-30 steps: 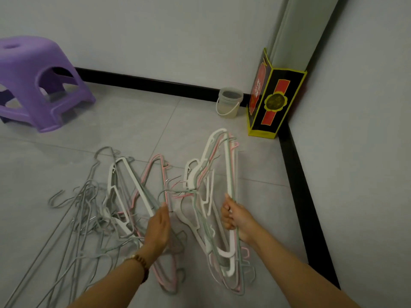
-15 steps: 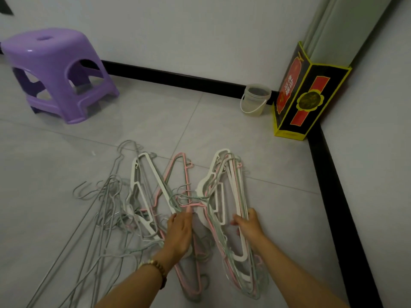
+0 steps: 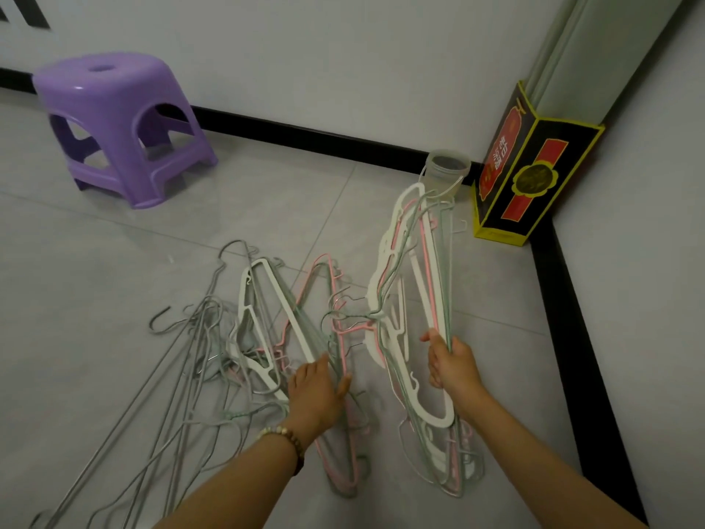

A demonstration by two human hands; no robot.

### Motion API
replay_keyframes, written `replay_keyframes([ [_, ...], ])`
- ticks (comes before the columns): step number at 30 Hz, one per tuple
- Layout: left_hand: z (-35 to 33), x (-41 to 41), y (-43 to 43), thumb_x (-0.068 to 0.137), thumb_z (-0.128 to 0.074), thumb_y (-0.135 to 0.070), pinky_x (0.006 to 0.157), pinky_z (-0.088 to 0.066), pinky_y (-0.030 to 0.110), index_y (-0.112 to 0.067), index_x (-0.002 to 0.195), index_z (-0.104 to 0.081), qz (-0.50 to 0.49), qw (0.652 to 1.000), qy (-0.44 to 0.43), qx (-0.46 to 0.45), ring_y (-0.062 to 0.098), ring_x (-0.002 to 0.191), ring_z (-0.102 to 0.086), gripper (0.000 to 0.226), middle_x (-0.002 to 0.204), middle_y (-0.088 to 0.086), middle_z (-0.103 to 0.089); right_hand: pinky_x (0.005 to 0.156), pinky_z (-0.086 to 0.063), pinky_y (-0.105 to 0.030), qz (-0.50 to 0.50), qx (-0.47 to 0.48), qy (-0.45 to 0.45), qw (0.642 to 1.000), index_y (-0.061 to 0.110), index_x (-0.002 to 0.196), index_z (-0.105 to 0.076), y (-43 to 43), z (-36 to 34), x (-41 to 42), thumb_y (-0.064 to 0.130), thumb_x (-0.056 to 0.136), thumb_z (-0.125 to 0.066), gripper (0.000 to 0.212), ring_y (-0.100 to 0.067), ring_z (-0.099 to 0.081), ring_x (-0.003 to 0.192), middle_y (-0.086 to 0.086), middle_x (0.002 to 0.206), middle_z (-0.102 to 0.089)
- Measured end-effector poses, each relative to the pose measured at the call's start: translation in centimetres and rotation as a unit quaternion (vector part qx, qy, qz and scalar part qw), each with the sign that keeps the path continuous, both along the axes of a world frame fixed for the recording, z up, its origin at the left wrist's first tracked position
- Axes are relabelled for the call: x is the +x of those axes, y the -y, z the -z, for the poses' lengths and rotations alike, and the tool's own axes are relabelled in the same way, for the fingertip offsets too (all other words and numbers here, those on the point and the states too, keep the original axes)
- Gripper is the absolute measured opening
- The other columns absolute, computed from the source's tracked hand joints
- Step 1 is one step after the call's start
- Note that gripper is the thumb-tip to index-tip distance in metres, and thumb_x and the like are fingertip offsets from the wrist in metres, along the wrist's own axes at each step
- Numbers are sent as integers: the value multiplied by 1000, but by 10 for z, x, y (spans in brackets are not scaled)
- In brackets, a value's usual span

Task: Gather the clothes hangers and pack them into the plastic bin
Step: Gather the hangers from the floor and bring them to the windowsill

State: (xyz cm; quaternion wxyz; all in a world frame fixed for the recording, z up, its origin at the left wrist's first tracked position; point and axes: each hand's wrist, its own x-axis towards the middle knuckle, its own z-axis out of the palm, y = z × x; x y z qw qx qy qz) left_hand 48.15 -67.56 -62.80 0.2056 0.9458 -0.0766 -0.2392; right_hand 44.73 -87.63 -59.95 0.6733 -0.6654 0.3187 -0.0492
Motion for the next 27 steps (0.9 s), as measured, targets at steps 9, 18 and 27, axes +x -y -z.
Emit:
replay_keyframes([
  [9,-7,-10,17,98,-27,-39,106,-23,38,-20,118,-59,92,991,-72,69,31,127,-33,42,126,7,-55,35,-25,-16,27,23,10,999,10,86,-55,7,-8,-29,27,100,-41,27,-7,-24,33,0,50,-28],
  [18,2,-19,34,94,-37,-52,96,-43,37,-11,96,-62,24,995,-91,15,29,110,-57,48,106,10,-66,35,-23,-17,3,39,17,999,9,88,-55,2,-20,-39,27,100,-41,26,-8,-24,34,-1,52,-28],
  [27,14,-20,32,82,-57,-56,82,-50,30,-23,61,-56,7,994,-97,-42,16,76,-62,39,68,-3,-62,36,-22,-17,-7,34,5,999,8,92,-56,16,-24,-50,27,100,-41,26,-7,-24,33,-1,52,-28],
])
